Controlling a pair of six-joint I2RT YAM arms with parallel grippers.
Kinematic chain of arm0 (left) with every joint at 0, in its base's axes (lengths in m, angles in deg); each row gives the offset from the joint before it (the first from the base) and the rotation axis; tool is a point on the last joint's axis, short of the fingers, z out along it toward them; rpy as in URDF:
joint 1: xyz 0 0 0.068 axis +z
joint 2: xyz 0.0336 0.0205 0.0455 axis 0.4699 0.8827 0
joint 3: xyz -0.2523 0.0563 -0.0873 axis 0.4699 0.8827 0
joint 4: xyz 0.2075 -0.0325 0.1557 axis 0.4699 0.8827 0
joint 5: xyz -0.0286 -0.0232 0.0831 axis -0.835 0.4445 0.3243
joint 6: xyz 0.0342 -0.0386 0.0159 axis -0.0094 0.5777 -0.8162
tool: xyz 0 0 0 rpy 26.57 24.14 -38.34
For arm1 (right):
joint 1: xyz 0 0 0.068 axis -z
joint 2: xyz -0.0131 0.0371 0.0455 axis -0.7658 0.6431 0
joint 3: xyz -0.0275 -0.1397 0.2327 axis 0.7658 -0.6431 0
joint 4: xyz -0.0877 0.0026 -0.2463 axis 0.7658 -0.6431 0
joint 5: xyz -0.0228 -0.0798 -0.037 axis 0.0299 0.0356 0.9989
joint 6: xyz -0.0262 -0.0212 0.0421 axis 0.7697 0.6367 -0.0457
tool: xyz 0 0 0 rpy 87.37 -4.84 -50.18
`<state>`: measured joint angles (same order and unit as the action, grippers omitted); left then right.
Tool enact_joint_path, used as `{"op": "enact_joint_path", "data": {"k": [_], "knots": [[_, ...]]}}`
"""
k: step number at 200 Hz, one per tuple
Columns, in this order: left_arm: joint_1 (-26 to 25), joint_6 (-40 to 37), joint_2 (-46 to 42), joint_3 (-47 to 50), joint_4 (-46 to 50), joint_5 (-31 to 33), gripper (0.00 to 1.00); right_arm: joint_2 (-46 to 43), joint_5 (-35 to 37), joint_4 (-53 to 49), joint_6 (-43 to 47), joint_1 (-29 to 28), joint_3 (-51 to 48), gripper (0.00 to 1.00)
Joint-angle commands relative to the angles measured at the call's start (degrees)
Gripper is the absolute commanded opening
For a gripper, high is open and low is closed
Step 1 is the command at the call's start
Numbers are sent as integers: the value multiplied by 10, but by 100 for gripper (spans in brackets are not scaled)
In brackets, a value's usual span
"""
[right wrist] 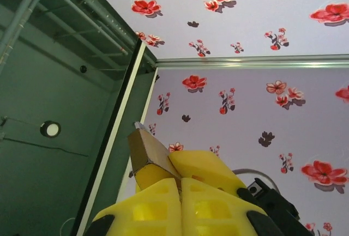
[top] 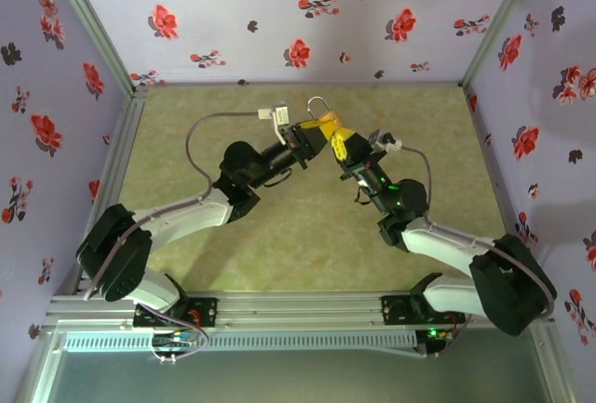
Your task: Unlock with the key
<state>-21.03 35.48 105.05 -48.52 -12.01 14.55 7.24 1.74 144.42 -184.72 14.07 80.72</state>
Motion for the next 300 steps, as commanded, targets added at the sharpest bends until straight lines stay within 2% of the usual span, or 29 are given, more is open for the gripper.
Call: {"op": "enact_joint_path", "data": {"k": [1,10,24,35,46,56,66,85,106,130,201,256,277,293,300], "knots": [[-19,-33,-7,-16,20,-150,0,-44,2,-126,18,-1,8,0],[-12,-36,-18,-15,58,-146,0,-76,3,-185,48,2,4,4],[0,-54,-47,-6,136,-134,0,-149,-2,-330,121,14,7,33],[14,-74,-76,3,209,-129,0,-227,19,-527,209,22,30,50],[24,-108,-108,5,296,-125,0,-296,80,-739,300,22,70,64],[27,-154,-133,-4,397,-120,0,-337,121,-843,373,24,94,72],[26,-207,-144,-27,508,-113,0,-362,149,-905,434,28,117,79],[21,-276,-142,-67,655,-119,0,-352,126,-951,540,32,155,87],[9,-335,-123,-110,767,-120,0,-286,48,-970,621,31,198,89],[2,-354,-113,-132,801,-113,0,-223,-38,-925,637,24,214,89],[-15,-360,-88,-148,801,-125,0,-181,-81,-806,604,-27,167,88],[-30,-363,-84,-152,794,-130,0,-171,-60,-783,568,-37,137,79],[-44,-372,-75,-158,806,-129,0,-156,-54,-771,553,-41,140,70],[-55,-383,-67,-168,830,-98,0,-142,-48,-773,538,-41,147,52],[-59,-388,-67,-170,836,-81,0,-132,-41,-790,531,-42,154,40]]}}
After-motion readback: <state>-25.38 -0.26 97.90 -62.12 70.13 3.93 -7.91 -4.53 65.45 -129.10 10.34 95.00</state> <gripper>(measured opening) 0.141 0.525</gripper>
